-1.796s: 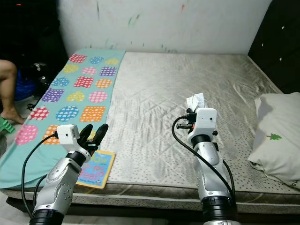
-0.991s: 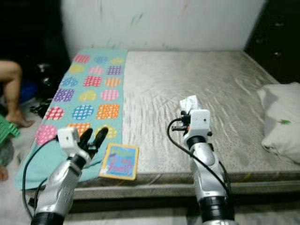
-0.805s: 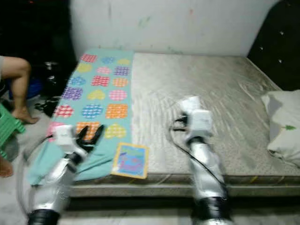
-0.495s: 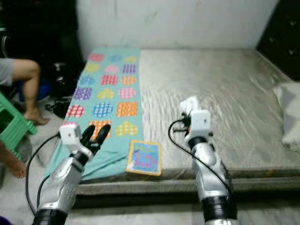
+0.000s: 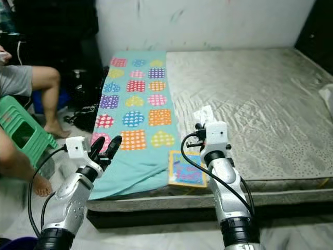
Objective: Clean up the room
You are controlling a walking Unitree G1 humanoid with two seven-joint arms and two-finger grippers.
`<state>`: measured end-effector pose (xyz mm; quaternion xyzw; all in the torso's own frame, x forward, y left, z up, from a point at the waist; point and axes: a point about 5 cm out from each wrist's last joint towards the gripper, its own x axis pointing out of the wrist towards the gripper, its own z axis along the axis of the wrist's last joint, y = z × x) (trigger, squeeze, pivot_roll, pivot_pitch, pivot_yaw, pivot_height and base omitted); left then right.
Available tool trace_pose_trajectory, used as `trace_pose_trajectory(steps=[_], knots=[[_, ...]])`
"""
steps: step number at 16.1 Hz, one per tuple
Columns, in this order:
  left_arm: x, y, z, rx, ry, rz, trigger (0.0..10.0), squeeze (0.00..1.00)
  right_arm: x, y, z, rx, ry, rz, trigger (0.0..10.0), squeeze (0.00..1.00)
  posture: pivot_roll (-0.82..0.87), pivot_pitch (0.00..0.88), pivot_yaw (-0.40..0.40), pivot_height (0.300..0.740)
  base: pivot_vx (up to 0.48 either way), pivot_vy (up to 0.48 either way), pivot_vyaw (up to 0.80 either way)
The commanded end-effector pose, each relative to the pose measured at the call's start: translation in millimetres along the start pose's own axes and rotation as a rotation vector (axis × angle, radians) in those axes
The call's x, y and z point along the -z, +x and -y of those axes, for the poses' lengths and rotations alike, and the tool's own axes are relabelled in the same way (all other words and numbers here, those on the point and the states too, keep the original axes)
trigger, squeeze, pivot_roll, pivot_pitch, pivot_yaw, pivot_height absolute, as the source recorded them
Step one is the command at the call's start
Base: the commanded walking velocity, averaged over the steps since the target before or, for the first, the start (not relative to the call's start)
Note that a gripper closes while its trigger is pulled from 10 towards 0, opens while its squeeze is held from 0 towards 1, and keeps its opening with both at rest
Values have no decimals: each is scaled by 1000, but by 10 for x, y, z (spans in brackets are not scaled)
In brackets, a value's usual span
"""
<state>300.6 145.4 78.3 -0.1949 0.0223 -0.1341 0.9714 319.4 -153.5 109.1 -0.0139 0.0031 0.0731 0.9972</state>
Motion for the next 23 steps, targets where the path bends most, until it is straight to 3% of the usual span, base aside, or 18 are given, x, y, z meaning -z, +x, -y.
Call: trace_pose_trajectory(steps=[1,6,12,15,23], knots=[[-36,-34,-96,-21,26,0,10000,0,-66,28,-120,-40,1,29,10000,0,-72,0,11,740,0,480,0],[-124,-96,-152,-55,61,25,10000,0,-94,-16,-125,-42,-11,49,10000,0,-58,0,4,740,0,82,0],[-439,-207,-299,-119,133,89,10000,0,-143,-55,-36,-30,-25,46,10000,0,-22,0,-24,740,0,0,800],[-481,-256,-391,-162,149,93,10000,0,-210,-5,-16,-40,-33,54,10000,0,-15,0,-43,740,0,0,800],[-359,-268,-212,-99,124,52,10000,0,-291,-39,-69,-87,-58,69,10000,0,-42,0,-55,740,0,0,800]])
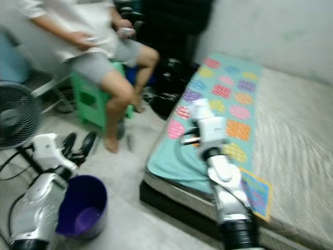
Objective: Clean up the room
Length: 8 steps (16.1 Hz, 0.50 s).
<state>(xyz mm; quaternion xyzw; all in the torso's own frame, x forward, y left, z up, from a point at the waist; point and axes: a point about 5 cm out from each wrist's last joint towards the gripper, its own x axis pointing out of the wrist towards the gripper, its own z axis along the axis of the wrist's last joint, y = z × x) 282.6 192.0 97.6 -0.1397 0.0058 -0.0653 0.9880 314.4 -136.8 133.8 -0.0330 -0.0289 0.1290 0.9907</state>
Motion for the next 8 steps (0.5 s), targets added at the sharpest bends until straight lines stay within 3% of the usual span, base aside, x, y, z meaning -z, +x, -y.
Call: trace_pose_trajectory(steps=[1,8], knots=[[-21,13,95,39,5,5,10000,0,-41,-28,93,21,-17,5,10000,0,-45,0,-56,740,0,0,800],[0,-4,150,66,-1,-9,10000,0,-50,-94,49,-4,-30,0,10000,0,-55,0,-51,740,0,0,800]])
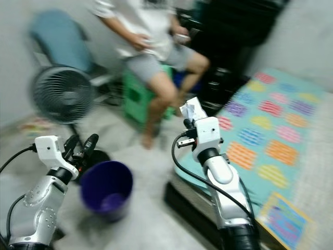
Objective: Clean up the room
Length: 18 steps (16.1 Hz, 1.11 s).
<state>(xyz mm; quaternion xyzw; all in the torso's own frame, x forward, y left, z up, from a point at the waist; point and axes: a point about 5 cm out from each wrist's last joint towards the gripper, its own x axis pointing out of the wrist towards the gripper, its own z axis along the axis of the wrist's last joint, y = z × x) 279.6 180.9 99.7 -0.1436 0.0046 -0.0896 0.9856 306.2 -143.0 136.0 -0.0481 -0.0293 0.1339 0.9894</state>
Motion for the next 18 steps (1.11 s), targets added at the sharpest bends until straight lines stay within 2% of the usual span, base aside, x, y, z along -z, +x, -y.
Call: trace_pose_trajectory(steps=[1,6,18], knots=[[-10,14,45,22,6,-6,10000,0,-22,-5,-4,3,0,2,10000,0,-55,0,-51,740,0,0,681],[2,-11,85,47,-11,-9,10000,0,-17,-15,-41,-8,1,-1,10000,0,-51,0,-50,740,0,0,0],[19,-65,117,76,-22,-28,10000,0,3,-43,-85,-24,-9,-4,10000,0,-42,14,-41,740,307,0,0]])
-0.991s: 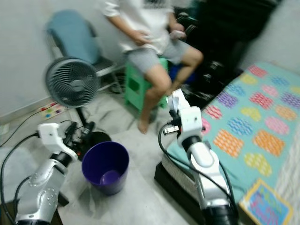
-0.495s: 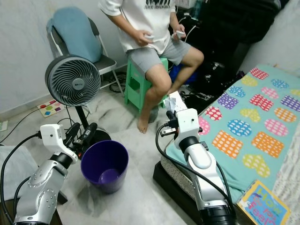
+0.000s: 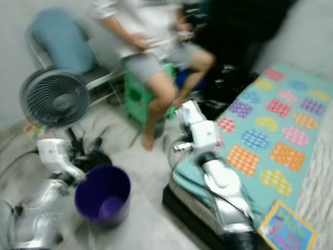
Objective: Clean up the room
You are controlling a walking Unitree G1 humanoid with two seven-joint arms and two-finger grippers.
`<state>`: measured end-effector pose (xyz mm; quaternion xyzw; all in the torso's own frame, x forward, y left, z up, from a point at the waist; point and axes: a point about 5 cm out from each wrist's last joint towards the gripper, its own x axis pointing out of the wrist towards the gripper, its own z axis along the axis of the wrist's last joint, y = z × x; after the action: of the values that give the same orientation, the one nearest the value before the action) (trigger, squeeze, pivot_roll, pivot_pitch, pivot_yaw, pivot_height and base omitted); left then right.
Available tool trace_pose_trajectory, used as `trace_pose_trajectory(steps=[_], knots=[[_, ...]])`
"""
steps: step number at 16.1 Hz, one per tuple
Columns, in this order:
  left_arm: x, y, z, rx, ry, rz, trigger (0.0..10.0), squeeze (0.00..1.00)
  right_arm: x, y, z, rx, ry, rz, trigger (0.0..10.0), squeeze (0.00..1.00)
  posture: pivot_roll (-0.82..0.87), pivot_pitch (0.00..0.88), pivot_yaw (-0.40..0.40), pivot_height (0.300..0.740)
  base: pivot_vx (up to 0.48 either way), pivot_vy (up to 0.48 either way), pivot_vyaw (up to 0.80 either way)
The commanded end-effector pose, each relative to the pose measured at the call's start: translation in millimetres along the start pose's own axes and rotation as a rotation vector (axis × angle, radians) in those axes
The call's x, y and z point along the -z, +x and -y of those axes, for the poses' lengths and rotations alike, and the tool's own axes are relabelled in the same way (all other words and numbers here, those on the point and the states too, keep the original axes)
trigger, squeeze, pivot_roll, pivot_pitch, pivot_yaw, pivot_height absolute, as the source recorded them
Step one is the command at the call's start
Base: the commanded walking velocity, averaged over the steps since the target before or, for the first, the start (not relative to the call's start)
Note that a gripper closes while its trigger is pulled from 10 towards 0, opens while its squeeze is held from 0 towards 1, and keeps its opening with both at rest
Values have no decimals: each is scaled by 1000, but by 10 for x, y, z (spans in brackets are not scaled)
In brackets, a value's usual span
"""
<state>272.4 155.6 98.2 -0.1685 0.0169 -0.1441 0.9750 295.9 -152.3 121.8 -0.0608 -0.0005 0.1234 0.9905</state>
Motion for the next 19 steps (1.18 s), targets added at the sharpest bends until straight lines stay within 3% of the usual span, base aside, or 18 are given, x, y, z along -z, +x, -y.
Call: trace_pose_trajectory(steps=[1,5,9,19], knots=[[-74,-53,-124,-31,32,6,10000,0,-147,80,-132,-42,8,57,10000,0,-42,14,-41,740,330,0,0],[-87,-67,-133,-32,38,1,10000,0,-125,66,-163,-49,10,53,10000,0,-34,20,-35,740,326,0,0],[-88,-65,-161,-60,51,-7,10000,0,-110,66,-180,-53,8,50,10000,0,-27,18,-31,740,0,0,0],[-82,-54,-124,-39,36,-14,10000,0,-100,65,-196,-58,5,52,10000,0,-27,21,-29,740,0,0,800]])
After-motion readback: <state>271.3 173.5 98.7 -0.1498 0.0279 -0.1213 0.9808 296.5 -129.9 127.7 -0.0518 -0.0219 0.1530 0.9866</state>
